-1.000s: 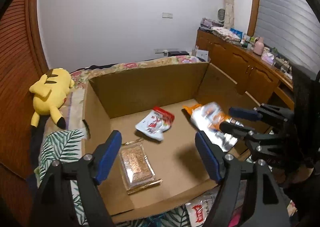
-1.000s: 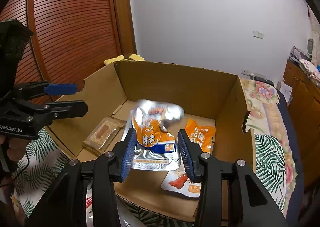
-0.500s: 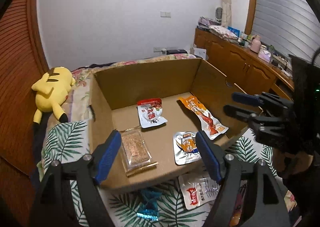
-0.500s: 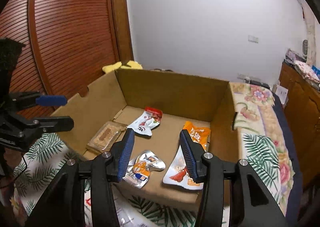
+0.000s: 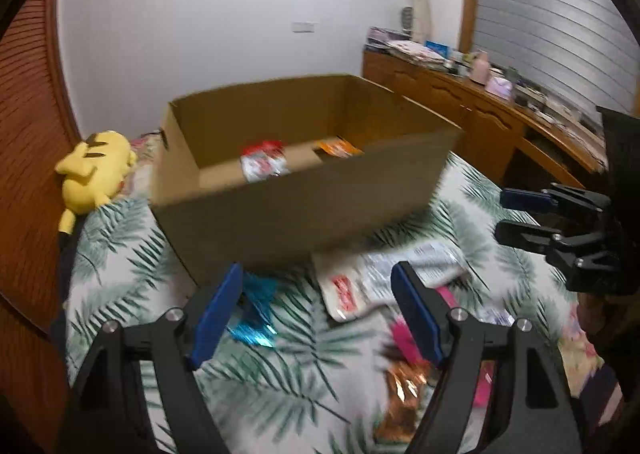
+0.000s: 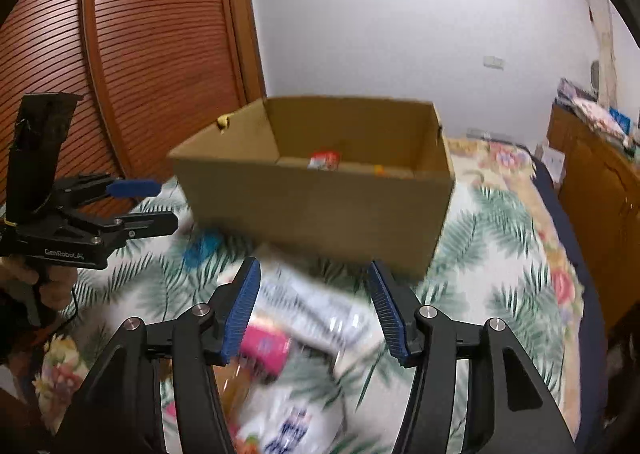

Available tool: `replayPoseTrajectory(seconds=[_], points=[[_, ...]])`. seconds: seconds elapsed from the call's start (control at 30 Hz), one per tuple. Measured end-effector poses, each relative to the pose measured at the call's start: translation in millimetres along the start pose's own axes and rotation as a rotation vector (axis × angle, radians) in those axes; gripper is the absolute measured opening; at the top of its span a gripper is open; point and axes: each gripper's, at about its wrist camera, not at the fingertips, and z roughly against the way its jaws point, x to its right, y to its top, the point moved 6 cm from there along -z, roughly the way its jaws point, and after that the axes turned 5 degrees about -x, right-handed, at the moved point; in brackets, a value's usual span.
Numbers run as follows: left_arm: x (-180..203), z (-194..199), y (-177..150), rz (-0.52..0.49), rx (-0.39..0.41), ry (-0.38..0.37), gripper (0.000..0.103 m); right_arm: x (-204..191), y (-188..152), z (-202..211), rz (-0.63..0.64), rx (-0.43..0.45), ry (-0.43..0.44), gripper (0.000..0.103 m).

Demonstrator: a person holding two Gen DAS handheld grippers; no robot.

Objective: Organize snacks
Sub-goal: 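Move both tools back to the snack pile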

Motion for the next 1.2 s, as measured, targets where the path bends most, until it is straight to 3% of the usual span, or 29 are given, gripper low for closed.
replayPoseTrajectory(seconds=[0.33, 0.6, 0.73, 0.97, 1.2], points=[[38.6, -18.5, -65.1, -0.014, -0.110, -0.074, 0.077, -8.2, -62.2, 0.1, -0.075, -0.074, -0.002, 0.063], [45.3, -41.9, -95.5, -0.042, -0.225, -0.046, 0.078, -7.4, -85.7, -6.3, -0.114, -0.110, 0.010, 0.063], [49.1, -45.6, -99.2, -0.078, -0.209, -0.001, 0.081, -11.3, -89.9, -7.7, -0.109, -0.116, 0.007, 0.063], [45.5, -50.7, -99.7, -0.043, -0.181, 0.030, 0.100, -13.4, -98.7, -14.3, -0.102, -0.138, -0.024, 0.064], [42.1, -52.8, -100.3, -0.024, -0.194, 0.048, 0.103, -15.3, -103.4, -15.3, -0.108, -0.138, -0.049, 0.069]])
